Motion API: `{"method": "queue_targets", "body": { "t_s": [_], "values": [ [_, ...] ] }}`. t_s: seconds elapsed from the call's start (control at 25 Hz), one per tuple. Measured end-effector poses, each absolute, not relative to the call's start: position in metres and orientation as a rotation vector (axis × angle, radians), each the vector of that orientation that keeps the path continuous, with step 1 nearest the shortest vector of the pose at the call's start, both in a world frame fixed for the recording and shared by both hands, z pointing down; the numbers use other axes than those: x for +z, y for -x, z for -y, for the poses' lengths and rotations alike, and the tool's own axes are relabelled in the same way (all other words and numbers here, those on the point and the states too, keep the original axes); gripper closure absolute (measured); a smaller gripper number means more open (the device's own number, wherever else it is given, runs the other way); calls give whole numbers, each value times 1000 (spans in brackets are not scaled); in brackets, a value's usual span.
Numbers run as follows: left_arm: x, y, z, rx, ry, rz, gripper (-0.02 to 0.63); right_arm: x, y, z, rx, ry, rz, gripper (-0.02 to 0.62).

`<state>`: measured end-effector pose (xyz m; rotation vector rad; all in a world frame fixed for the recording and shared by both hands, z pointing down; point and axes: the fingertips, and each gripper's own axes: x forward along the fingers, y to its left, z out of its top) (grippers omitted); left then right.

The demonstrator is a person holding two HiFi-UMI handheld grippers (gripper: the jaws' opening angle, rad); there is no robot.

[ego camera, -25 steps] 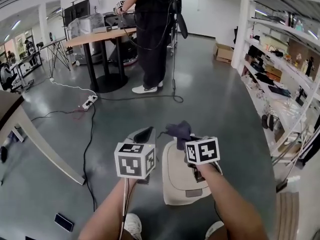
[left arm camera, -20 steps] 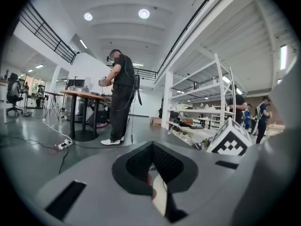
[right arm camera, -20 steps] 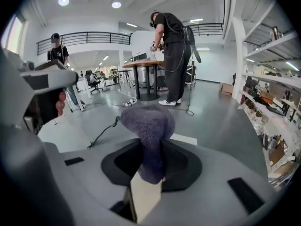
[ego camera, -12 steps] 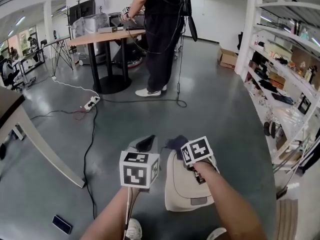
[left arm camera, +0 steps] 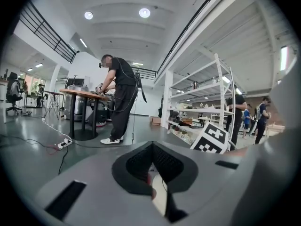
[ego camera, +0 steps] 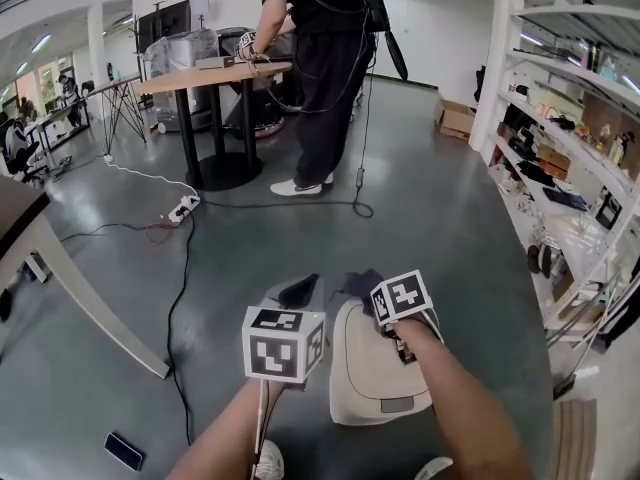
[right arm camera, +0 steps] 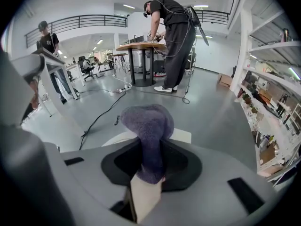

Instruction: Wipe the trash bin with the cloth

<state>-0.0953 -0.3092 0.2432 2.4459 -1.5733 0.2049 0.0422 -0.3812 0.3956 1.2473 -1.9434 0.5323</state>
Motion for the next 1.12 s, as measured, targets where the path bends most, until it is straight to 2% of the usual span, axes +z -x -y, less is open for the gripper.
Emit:
{"method": "queue_targets", "body": {
  "t_s": [1.12],
  "values": [
    [241, 67, 296, 237, -2558, 1459, 607, 401, -128, 388, 612, -1422, 1852, 492]
  ]
}}
